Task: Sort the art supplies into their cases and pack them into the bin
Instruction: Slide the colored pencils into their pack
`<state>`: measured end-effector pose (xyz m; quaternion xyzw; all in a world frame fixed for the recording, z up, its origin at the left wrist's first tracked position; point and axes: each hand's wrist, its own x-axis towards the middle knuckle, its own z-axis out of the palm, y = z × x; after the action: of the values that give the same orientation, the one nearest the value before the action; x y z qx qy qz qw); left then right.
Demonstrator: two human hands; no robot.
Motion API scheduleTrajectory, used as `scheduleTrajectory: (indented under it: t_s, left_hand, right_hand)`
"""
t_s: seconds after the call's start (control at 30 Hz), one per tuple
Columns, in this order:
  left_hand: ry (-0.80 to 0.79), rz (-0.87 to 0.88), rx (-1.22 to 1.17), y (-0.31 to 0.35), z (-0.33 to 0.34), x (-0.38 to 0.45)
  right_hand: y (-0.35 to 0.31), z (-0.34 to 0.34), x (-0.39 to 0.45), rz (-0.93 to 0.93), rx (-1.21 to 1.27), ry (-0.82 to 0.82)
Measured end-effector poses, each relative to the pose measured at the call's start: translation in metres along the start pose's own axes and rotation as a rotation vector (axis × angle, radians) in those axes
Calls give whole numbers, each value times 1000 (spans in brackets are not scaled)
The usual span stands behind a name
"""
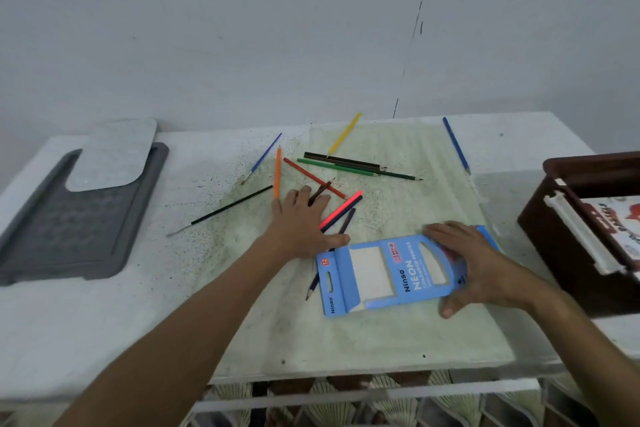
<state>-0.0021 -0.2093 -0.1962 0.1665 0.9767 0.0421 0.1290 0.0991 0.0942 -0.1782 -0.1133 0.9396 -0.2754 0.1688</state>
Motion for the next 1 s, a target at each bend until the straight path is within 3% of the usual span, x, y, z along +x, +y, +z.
scheduleTrajectory:
  t_s: [0.17, 0.27, 0.33, 0.47, 0.57, 0.8, 1.0]
  left_hand:
    - [85, 178, -97, -25, -14, 0]
    - [67, 174, -133, -42, -20, -6]
    - [62, 142, -202, -46, -24, -7]
    - [208, 43, -290, -57, -40, 15]
    - [199, -126, -249, -69, -52, 37]
    - [79, -224, -286, -111, -47, 72]
    - [184, -69, -286, -93, -48, 66]
  right_hand:
    - [-4, -4, 15, -19, -29, 12]
    - [-13, -8, 27, 5, 2, 43]
    - [-16, -16, 40, 54, 81, 150]
    - [2, -41, 81, 170, 100, 520]
    - [23, -59, 108, 296, 89, 642]
    - [52, -79, 147, 561, 19, 664]
    - [45, -69, 160, 385, 68, 680]
